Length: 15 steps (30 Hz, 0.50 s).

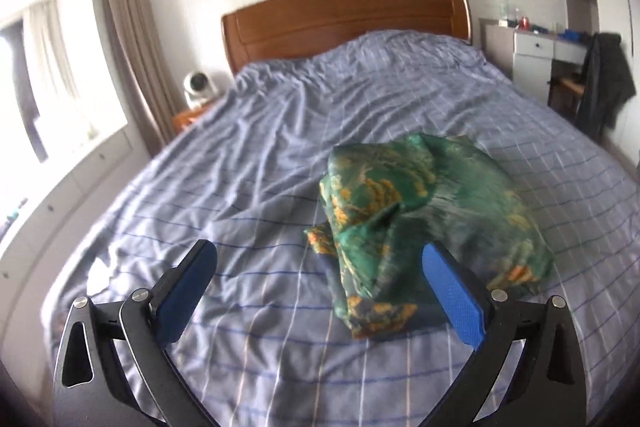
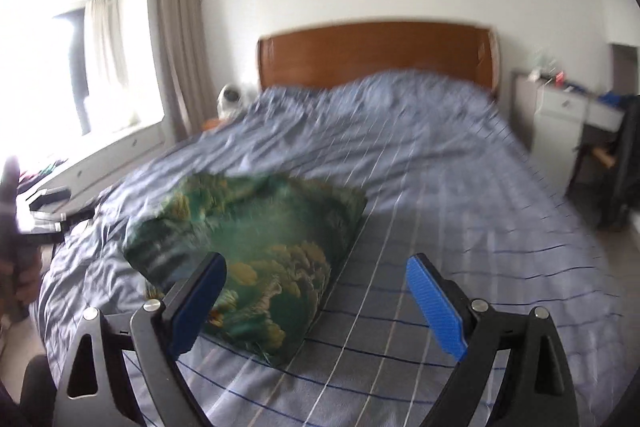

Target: Fold large clothes

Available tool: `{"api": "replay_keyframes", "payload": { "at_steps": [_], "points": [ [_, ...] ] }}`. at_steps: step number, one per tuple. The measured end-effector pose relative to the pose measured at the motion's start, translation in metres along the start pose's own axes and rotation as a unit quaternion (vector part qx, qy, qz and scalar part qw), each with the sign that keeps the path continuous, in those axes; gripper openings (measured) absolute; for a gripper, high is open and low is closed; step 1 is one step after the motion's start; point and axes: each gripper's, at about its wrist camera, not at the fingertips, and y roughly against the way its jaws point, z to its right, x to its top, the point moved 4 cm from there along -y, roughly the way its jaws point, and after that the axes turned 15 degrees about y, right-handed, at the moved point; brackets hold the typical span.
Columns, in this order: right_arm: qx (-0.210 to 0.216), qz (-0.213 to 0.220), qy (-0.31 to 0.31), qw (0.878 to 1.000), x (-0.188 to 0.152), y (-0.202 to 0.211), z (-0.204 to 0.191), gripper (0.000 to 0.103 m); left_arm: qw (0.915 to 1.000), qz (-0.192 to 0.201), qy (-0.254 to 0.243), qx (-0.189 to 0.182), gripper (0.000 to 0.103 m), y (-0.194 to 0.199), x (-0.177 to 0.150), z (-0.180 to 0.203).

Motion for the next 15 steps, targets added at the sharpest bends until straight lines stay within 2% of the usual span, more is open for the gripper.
{"api": "replay_keyframes", "payload": {
  "at_steps": [1, 3, 6, 9, 15],
  "points": [
    [-0.020, 0.015, -0.006, 1.000, 0.001, 0.014, -0.002, 0.093, 1.0000, 0.004, 0.000, 0.006, 0.102, 0.011, -0.003, 0.005],
    [-0.041, 0.015, -0.010, 0.999, 0.001, 0.022, -0.002, 0.094, 0.9998, 0.012, 0.000, 0.018, 0.102, 0.022, -0.007, 0.014],
    [-0.056, -0.007, -0.006, 0.998, -0.007, 0.027, -0.011, 0.094, 0.9991, 0.028, -0.003, 0.034, 0.102, 0.044, -0.016, 0.027],
    [-0.074, -0.039, 0.018, 0.996, -0.016, 0.032, -0.026, 0.094, 0.9995, 0.018, -0.003, 0.025, 0.103, 0.058, -0.025, 0.036],
    [-0.062, -0.049, 0.042, 0.996, -0.023, 0.060, -0.058, 0.094, 0.9999, -0.001, 0.006, 0.015, 0.103, 0.075, -0.039, 0.046]
  ]
}}
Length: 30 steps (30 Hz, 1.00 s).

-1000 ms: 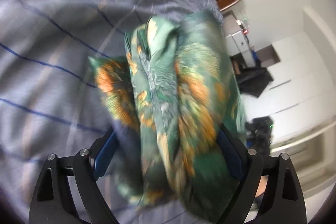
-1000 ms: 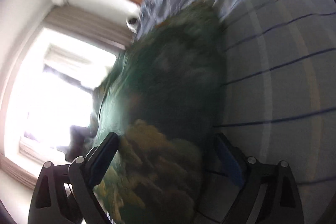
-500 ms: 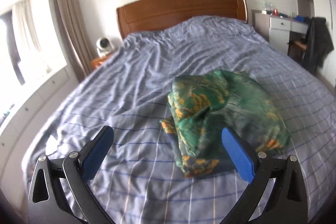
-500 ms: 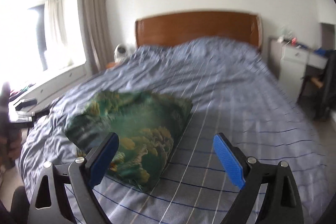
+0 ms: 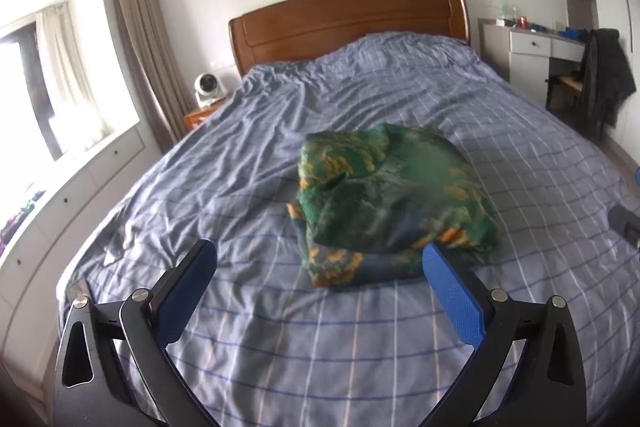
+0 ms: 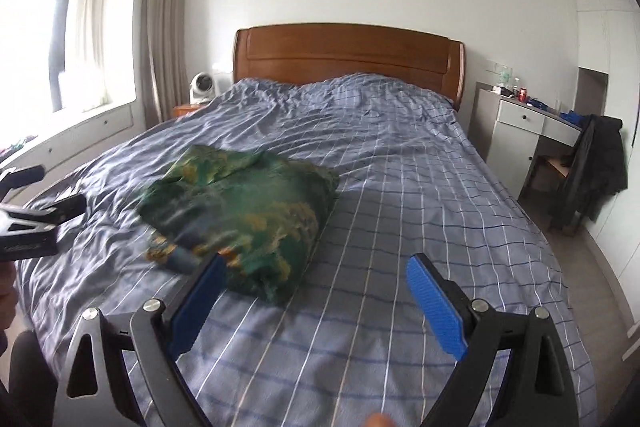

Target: Fold large clothes

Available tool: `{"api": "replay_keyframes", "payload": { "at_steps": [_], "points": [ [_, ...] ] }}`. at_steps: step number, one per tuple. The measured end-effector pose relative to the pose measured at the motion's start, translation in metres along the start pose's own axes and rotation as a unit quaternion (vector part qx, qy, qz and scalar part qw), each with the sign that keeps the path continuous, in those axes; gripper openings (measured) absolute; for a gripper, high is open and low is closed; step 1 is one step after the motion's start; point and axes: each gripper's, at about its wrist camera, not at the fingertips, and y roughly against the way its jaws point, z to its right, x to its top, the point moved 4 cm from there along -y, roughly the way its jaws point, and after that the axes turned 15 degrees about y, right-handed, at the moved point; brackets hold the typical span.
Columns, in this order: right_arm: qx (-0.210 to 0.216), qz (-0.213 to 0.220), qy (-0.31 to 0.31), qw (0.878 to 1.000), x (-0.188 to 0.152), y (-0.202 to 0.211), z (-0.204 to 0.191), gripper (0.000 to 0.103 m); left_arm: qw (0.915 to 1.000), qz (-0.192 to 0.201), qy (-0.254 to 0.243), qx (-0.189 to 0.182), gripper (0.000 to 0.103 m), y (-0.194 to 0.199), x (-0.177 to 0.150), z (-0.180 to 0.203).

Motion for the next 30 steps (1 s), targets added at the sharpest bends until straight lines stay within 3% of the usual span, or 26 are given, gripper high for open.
{"api": "replay_keyframes", "payload": {
  "at_steps": [6, 12, 16, 30],
  "points": [
    [0.003, -0.010, 0.012, 1.000, -0.003, 0.021, -0.026, 0.094, 0.9997, -0.019, 0.000, -0.013, 0.102, 0.009, -0.016, 0.007],
    [-0.004, -0.046, 0.006, 0.999, -0.016, 0.034, -0.045, 0.094, 0.9958, -0.064, 0.044, -0.050, 0.102, 0.022, -0.041, 0.000],
    [-0.004, -0.071, -0.009, 0.997, -0.026, 0.041, -0.052, 0.094, 0.9946, -0.081, 0.047, -0.045, 0.103, 0.031, -0.052, -0.003],
    [-0.016, -0.091, 0.000, 0.996, -0.033, 0.056, -0.064, 0.094, 0.9968, -0.066, 0.037, -0.026, 0.102, 0.044, -0.058, -0.003]
  ]
}}
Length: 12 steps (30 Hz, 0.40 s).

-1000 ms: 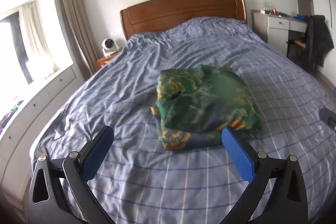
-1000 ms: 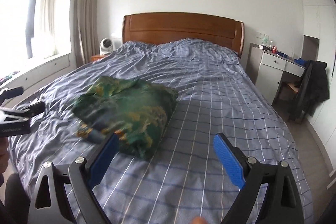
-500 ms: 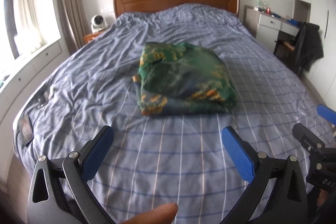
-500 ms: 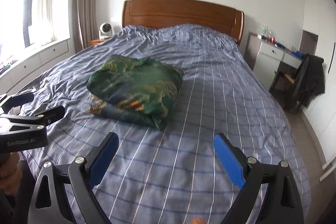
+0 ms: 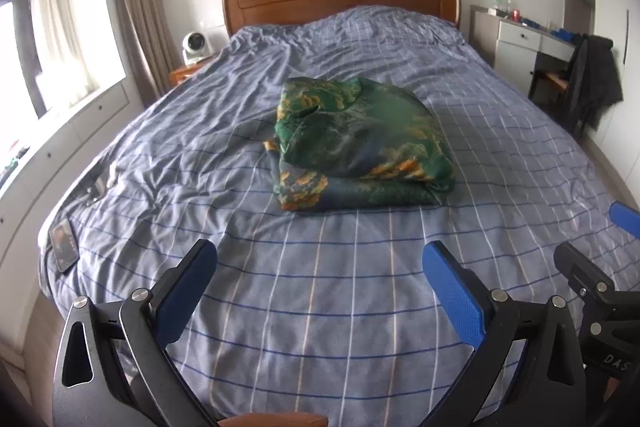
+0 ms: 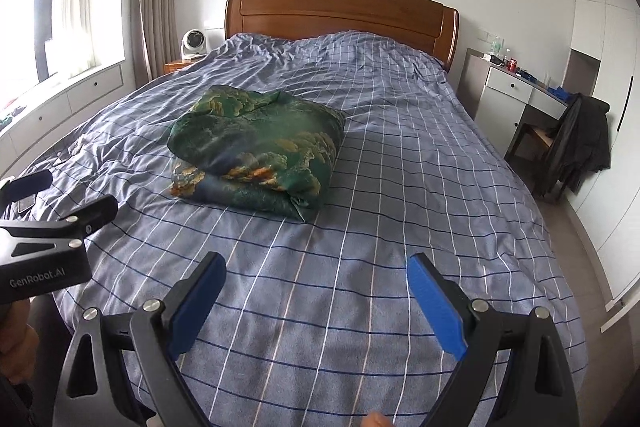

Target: Fold large clothes

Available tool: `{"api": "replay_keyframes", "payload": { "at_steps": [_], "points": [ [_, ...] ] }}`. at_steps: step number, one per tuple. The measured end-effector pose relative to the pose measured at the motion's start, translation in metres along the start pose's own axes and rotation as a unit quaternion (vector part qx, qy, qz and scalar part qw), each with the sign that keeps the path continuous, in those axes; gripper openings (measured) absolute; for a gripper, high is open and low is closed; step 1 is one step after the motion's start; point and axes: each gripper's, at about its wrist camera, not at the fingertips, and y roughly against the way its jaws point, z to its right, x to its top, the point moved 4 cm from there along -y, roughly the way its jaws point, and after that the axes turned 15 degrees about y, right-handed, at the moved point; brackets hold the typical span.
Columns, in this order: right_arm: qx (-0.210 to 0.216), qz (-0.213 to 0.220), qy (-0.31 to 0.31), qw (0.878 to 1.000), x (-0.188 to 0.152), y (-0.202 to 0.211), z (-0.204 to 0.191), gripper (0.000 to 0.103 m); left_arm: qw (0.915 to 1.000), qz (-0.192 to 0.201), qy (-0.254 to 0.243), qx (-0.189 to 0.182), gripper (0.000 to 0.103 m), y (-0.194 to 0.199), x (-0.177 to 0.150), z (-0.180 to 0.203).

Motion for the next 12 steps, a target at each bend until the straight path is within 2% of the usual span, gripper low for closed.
{"api": "replay_keyframes", "payload": {
  "at_steps": [7, 12],
  "points": [
    [-0.005, 0.002, 0.007, 1.000, 0.0005, 0.0017, -0.0019, 0.094, 0.9999, 0.008, 0.005, -0.009, 0.102, 0.0030, -0.0004, -0.0006],
    [-0.004, 0.004, 0.006, 1.000, 0.0012, 0.0029, -0.0026, 0.094, 0.9997, 0.024, 0.009, 0.002, 0.102, 0.0068, 0.0002, -0.0016]
  ]
}}
